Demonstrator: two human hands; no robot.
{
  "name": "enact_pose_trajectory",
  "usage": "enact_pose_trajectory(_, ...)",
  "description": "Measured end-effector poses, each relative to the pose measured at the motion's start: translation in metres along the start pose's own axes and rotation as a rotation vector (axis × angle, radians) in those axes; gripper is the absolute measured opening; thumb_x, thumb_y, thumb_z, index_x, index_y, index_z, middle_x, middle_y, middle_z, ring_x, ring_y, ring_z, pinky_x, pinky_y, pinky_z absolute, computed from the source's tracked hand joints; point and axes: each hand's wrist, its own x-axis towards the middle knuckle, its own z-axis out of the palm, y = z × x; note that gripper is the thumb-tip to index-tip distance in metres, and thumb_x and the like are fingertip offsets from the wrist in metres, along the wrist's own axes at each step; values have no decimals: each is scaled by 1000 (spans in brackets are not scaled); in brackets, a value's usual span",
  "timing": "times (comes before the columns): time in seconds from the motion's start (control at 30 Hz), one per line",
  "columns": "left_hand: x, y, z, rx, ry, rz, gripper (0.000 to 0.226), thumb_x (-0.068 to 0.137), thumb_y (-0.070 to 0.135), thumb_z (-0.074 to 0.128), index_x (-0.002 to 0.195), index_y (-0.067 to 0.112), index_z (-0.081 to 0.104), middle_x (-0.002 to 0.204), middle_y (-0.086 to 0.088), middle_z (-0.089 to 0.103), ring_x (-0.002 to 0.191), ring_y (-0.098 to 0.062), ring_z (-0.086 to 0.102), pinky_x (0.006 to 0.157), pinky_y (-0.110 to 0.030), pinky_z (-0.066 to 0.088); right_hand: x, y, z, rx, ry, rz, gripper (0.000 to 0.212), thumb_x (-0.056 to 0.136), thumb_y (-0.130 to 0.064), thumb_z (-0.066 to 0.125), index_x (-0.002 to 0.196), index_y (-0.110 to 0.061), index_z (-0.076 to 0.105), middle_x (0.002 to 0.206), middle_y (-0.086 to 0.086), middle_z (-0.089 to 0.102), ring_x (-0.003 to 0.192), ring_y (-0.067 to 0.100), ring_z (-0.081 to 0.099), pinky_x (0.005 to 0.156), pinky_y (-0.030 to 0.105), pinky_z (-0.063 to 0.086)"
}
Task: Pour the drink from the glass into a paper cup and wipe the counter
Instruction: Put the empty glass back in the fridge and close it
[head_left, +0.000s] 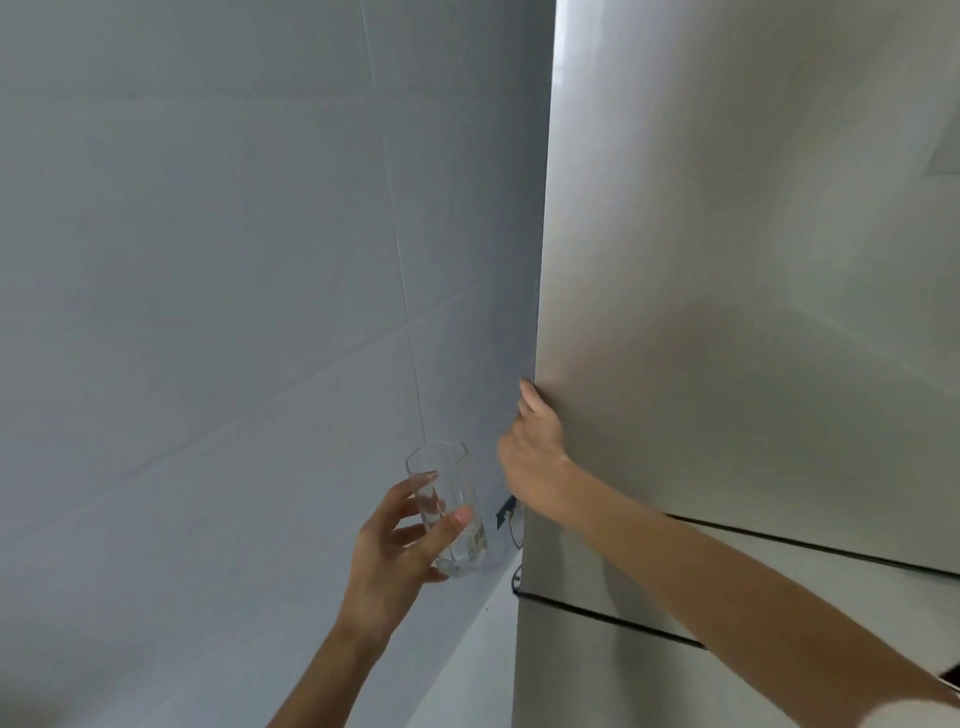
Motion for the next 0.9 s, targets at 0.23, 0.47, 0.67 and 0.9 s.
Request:
enact_pose_trajectory(0.23,11,-6,-25,-7,-105,-3,60,64,40,80,120,31,63,116,-3,67,101,-19,69,61,-35,63,-2,-12,-15,0,-115,64,48,103,-24,35,148,-8,34,158,9,28,148,30,16,122,39,-2)
enact_pose_trajectory(0.47,25,-13,-47,12,-158,17,62,67,40,77,126,31,60,119,-2,67,103,-21,69,63,-35,63,-8,-40,-14,3,-145,110,32,100,-29,42,123,-18,61,131,2,57,131,28,38,118,41,11)
enact_pose_trajectory(0.67,31,-10,-60,1,-197,14,55,68,41,78,120,34,63,107,2,70,96,-18,72,61,-36,63,-33,-58,-29,205,-167,148,19,94,-25,49,100,-20,66,103,-2,66,110,24,50,113,39,16)
enact_pose_trajectory(0.9,41,3,-65,32,-228,70,60,73,38,76,130,26,59,118,-4,68,104,-26,70,72,-48,64,-93,-84,-61,847,-21,261,45,101,-43,37,142,-22,36,128,0,58,116,23,52,98,35,38)
